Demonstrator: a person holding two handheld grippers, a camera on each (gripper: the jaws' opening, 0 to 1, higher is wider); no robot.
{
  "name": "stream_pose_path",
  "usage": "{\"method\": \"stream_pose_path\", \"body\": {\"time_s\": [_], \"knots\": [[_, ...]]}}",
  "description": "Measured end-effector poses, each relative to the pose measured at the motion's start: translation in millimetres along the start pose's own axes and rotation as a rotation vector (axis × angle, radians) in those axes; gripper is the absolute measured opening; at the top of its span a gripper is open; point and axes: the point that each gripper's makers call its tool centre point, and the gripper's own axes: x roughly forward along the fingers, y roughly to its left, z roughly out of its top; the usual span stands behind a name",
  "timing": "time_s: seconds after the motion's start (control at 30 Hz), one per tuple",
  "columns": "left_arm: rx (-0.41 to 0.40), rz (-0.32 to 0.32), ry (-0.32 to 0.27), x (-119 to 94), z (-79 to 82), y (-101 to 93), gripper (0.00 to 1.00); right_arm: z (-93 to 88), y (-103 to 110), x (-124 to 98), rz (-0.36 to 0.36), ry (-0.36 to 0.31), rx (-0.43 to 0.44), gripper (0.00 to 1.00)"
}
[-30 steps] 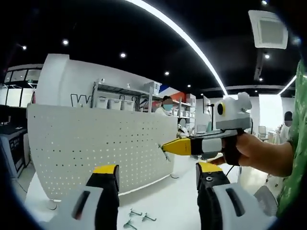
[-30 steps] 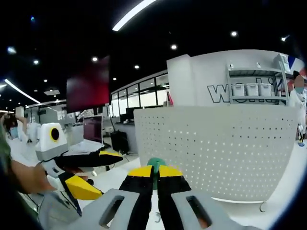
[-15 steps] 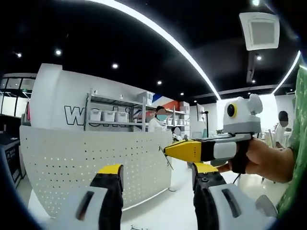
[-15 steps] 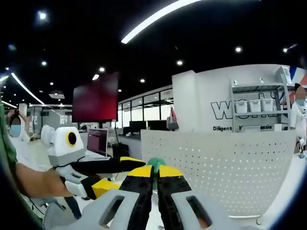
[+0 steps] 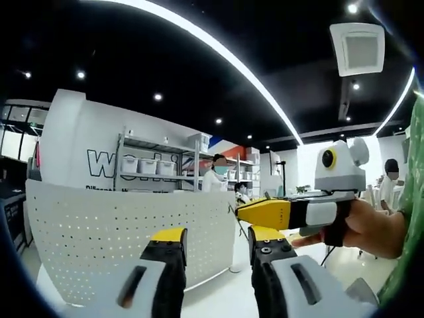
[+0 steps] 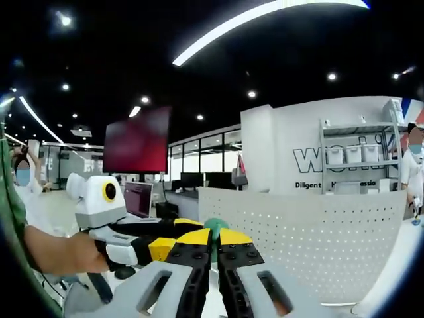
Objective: Insert the hook assembly into the mounting plate slot until the hook locks in place.
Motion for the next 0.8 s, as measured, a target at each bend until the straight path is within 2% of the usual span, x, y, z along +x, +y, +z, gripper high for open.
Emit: {"method": "stream_pose_path", "body": {"time_s": [0.17,0.47,0.6,0.8], "knots": [[-0.001,-0.032,-0.004,0,0.8,-7.2,0.30,1.6,2,0,0.000,-0.008,-0.006,0.01],[0.038,-0.126,0.007,3,0.5,-29.0,0.06,4.3,5,-1,0.003,-0.024,-0.015,0.01],[0.048,-0.122,0.008,6,0.8,-29.8,0.06,5.2,4,-3,0.001,-0.030,-0.016,0.01],[0.113,-0.104,-0.018,5,3.5,-28.9,0.04,4.7,1,-5,-0.007,-0.036,-0.019,0.01]]}}
